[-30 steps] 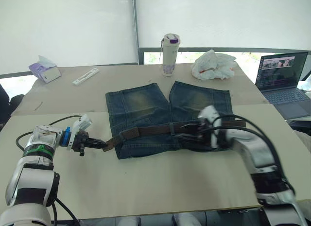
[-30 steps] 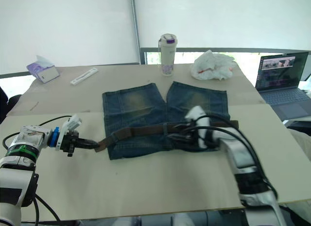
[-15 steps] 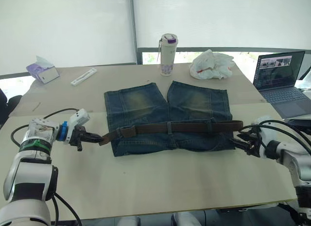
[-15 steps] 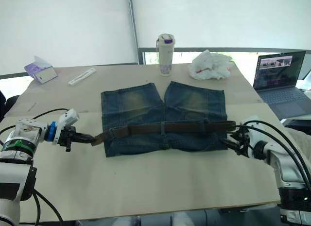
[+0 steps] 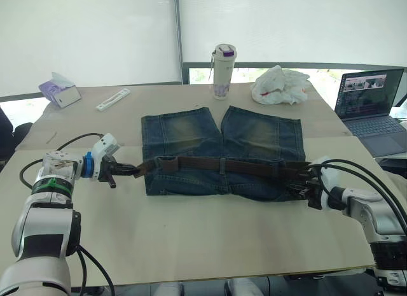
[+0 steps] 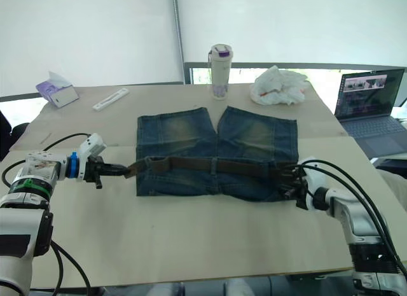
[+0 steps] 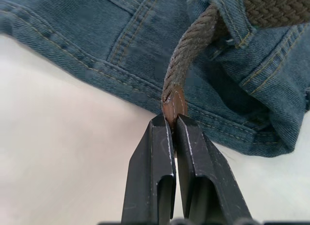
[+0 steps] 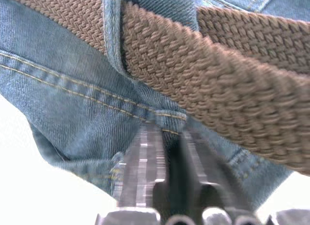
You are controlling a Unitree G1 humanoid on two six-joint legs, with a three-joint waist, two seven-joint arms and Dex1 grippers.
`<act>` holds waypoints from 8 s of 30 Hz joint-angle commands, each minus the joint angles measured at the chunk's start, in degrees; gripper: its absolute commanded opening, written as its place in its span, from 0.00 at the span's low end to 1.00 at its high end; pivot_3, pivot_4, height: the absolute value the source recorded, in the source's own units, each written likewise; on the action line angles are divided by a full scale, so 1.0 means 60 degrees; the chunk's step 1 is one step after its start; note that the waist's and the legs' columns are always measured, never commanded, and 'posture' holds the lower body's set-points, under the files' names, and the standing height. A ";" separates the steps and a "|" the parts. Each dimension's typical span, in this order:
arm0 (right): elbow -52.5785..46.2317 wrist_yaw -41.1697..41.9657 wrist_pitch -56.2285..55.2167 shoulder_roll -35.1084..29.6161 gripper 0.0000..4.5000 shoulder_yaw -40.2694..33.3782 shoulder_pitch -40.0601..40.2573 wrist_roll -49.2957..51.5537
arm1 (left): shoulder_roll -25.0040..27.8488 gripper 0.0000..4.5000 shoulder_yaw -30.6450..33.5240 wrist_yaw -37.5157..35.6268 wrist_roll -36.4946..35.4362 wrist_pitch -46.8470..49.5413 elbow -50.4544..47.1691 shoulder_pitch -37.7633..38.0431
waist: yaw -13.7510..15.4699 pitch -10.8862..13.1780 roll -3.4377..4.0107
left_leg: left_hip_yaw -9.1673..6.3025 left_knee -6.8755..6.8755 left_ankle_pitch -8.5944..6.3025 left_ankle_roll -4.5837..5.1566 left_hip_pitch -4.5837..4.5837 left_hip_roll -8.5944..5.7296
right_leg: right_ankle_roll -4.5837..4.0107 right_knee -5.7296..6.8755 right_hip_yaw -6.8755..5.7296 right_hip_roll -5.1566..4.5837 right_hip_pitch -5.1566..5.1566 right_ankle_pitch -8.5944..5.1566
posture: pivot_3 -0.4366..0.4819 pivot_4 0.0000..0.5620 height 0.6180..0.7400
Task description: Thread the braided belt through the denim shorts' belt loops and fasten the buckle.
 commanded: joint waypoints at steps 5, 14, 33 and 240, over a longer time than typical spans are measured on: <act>0.0110 -0.1275 0.0154 0.0291 0.00 -0.1333 0.0106 0.0340 | 0.0439 0.00 0.0353 0.0749 0.0107 -0.0285 0.0262 -0.0065 | 0.0016 0.0000 0.0000 | 0.0000 0.0006 0.0000 0.0000 -0.0003 -0.0002 | -0.0001 0.0002 0.0000 -0.0002 0.0000 0.0001 | 0.48 0.27 1.00; -0.0364 -0.1950 0.0475 0.0442 0.00 -0.1666 0.0567 0.0707 | 0.1006 0.00 0.0650 0.2616 0.0369 -0.0359 0.0631 -0.0121 | 0.0148 -0.0001 0.0002 | -0.0010 0.0023 0.0000 0.0000 -0.0010 -0.0009 | -0.0002 0.0003 0.0000 -0.0010 0.0005 0.0001 | 0.48 0.27 1.00; -0.0402 -0.2418 0.0494 0.0450 0.00 -0.1705 0.0694 0.1119 | 0.1315 0.00 0.1124 0.7195 0.0933 0.0892 0.1281 -0.0076 | 0.0210 -0.0003 0.0003 | -0.0010 0.0073 -0.0013 0.0021 -0.0023 -0.0008 | -0.0002 0.0019 -0.0004 -0.0009 0.0007 0.0002 | 0.48 0.27 1.00; 0.2602 0.1770 -0.3470 -0.0398 0.01 0.3495 -0.2753 -0.2653 | -0.0505 1.00 -0.1288 0.1279 -0.1515 -0.0394 -0.5796 0.2181 | -0.0006 -0.0003 0.0043 | -0.0047 0.0218 -0.0099 0.0157 0.0072 -0.0007 | -0.0004 0.0130 0.0029 0.0010 0.0120 -0.0071 | 0.48 0.27 1.00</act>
